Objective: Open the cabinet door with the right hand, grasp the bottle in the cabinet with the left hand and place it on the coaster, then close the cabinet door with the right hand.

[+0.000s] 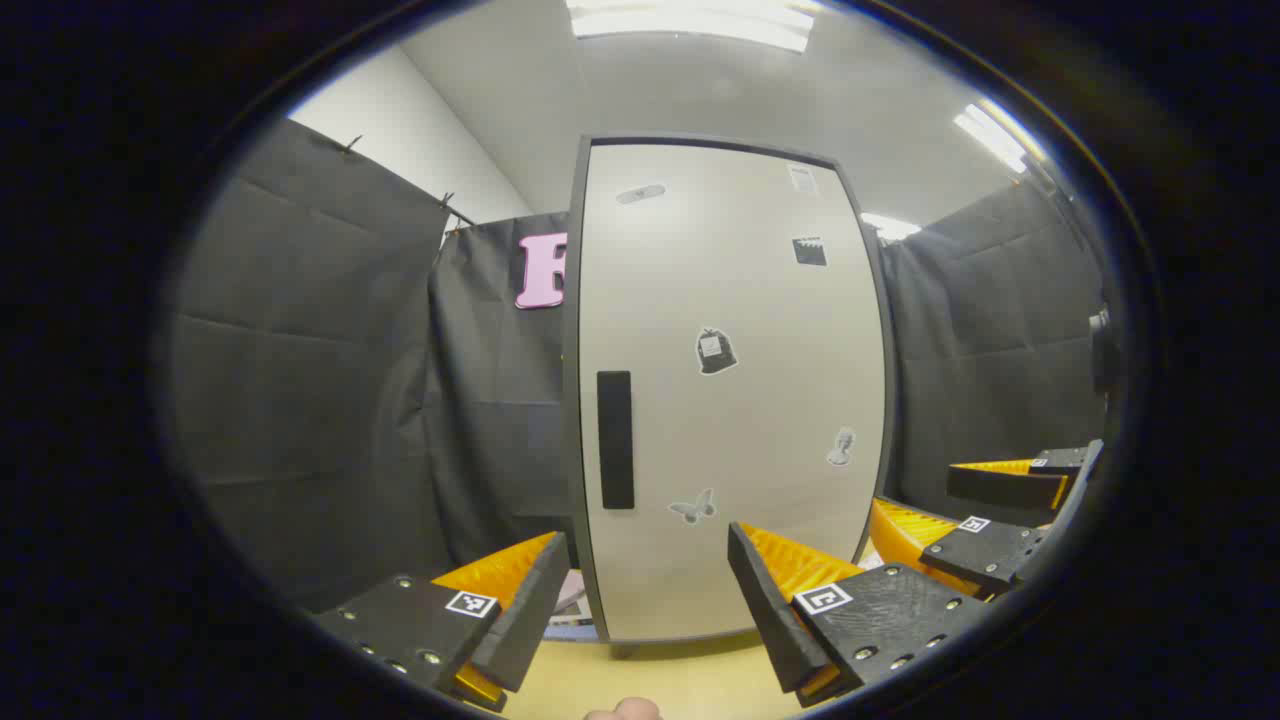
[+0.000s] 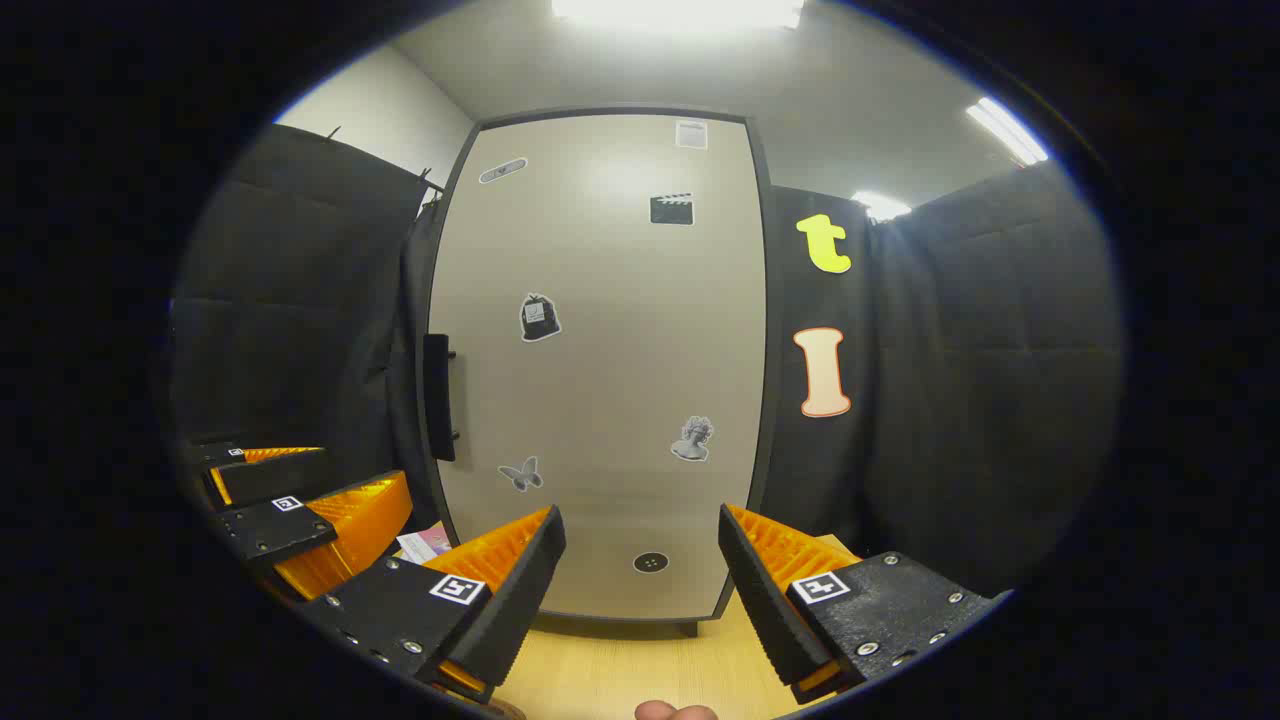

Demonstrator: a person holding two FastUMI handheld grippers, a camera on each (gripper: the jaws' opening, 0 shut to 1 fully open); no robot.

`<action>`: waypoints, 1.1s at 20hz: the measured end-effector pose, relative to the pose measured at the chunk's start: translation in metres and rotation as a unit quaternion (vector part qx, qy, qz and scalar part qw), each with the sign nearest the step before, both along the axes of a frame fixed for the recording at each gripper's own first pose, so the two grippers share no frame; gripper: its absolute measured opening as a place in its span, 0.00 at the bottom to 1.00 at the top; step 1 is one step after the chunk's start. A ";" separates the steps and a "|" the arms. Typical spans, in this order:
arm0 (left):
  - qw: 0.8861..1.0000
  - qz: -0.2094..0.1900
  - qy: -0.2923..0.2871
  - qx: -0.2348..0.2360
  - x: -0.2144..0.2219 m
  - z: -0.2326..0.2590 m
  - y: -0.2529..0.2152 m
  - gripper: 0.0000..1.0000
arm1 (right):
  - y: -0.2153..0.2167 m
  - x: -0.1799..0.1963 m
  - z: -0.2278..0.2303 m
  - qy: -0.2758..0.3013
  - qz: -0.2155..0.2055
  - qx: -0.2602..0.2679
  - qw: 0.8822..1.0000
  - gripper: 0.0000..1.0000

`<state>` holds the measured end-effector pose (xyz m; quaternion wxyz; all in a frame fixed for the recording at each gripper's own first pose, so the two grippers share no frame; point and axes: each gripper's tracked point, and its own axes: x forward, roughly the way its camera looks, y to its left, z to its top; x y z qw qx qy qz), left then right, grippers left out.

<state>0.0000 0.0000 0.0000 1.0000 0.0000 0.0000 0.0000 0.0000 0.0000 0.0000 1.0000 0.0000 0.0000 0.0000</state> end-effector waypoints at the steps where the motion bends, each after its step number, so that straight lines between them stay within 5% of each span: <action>1: 1.000 0.000 0.000 0.001 0.001 0.000 0.000 0.92 | -0.002 -0.001 0.001 -0.001 -0.002 0.000 1.000 0.95; 22: 1.000 0.002 -0.002 0.002 0.002 0.004 0.003 0.87 | -0.003 0.001 0.006 -0.009 0.003 -0.002 1.000 0.95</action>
